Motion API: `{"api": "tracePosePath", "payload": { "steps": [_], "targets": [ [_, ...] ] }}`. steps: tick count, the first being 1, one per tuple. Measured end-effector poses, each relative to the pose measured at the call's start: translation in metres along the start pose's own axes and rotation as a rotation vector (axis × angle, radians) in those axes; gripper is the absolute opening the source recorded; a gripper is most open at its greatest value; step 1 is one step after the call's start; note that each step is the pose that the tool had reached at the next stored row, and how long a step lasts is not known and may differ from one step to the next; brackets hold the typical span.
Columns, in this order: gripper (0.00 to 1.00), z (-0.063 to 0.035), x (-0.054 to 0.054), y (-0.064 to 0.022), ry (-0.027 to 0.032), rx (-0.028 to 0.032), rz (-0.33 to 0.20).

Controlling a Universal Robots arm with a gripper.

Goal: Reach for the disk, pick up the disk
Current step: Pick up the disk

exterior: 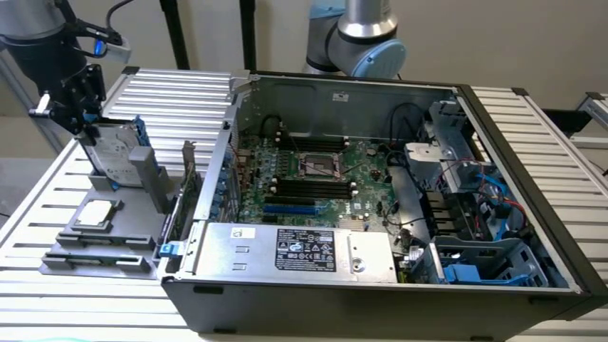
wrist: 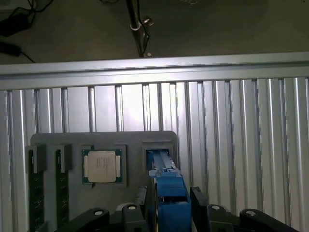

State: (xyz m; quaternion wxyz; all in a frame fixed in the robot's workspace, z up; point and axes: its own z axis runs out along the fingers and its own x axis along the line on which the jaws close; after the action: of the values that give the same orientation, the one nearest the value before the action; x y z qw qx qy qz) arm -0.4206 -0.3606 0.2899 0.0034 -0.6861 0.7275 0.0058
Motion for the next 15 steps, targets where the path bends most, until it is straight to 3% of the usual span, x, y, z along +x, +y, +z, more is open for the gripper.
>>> {"api": "tracePosePath", "payload": {
  "steps": [1, 15],
  "targets": [
    [0.45, 0.0001, 0.0000, 0.0000, 0.0000, 0.0001, 0.000],
    [0.42, 0.0008, 0.0001, 0.0000, 0.0004, 0.0002, -0.001]
  ]
}}
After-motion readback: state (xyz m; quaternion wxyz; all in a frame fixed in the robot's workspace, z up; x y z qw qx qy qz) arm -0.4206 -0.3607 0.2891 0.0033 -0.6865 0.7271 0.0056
